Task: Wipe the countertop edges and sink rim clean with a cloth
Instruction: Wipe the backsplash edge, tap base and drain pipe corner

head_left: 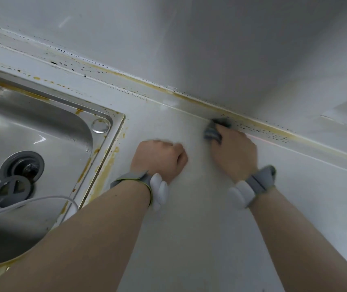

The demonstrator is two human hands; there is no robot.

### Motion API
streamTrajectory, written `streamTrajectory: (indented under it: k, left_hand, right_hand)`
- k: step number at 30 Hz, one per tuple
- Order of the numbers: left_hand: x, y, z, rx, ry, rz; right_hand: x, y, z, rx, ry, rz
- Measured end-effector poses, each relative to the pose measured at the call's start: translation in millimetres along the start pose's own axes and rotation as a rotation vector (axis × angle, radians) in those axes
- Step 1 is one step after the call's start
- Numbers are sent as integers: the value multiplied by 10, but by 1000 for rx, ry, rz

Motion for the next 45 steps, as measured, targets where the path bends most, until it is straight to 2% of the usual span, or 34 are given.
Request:
streamTrajectory:
  k: [4,6,8,14,16,21,24,26,27,30,32,34,37,39,40,43,45]
  left_hand:
    - [31,-12,-7,13,22,18]
    - [24,-5,10,2,35,8]
    - [15,-9,14,-8,26,22]
    - [14,-5,23,7,2,-2]
    - [4,-12,32,10,-3,0]
    - [29,-17,50,38,-28,2]
    - [32,-25,62,30,-35,-5]
    - [30,-19,62,32,-33,-9]
    - [26,-18,60,33,-34,-15]
    - [21,-21,56,22,-56,-22]
    - [24,-29,48,11,-62,-23]
    - [28,-24,38,14,-57,-25]
    - [29,-8,35,22,-56,-29]
    - [27,-14,44,26,-51,-24]
    - [27,-20,48,32,-49,-20]
    - [28,-30,52,40,-40,-18]
    - [25,-18,50,31,-37,-24]
  right_hand:
    - [58,98,812,-412,74,198]
    - [150,153,1173,-636,60,223]
    - [214,149,1372,-784,-1,218]
    - [121,-107,780,-964,-409,162]
    - [65,-71,484,-871,-379,102]
    - [-130,96,-292,-347,-121,48]
    - [-122,106,-359,-143,-19,48]
    - [-87,109,-140,-179,-10,79]
    - [-63,98,26,-258,-22,103]
    - [55,61,602,-638,-62,173]
    - [199,22,964,-832,-191,152]
    - [328,-57,1165,-934,-381,85]
    - [337,-145,1006,-942,-441,54]
    - [257,-89,635,-797,-398,73]
    - [181,-57,416,-654,-379,55]
    - [-9,36,-229,-214,-323,-133]
    - [-34,105,-465,-123,-391,-185]
Point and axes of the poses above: each hand's wrist, its own y-axis away from the middle knuckle, its own x-axis out of the back of the hand, z = x × y, the point moved 2 cm from there along -y, towards the middle knuckle, and after that the axes turned 14 degrees about -x, right-handed, at the moved point
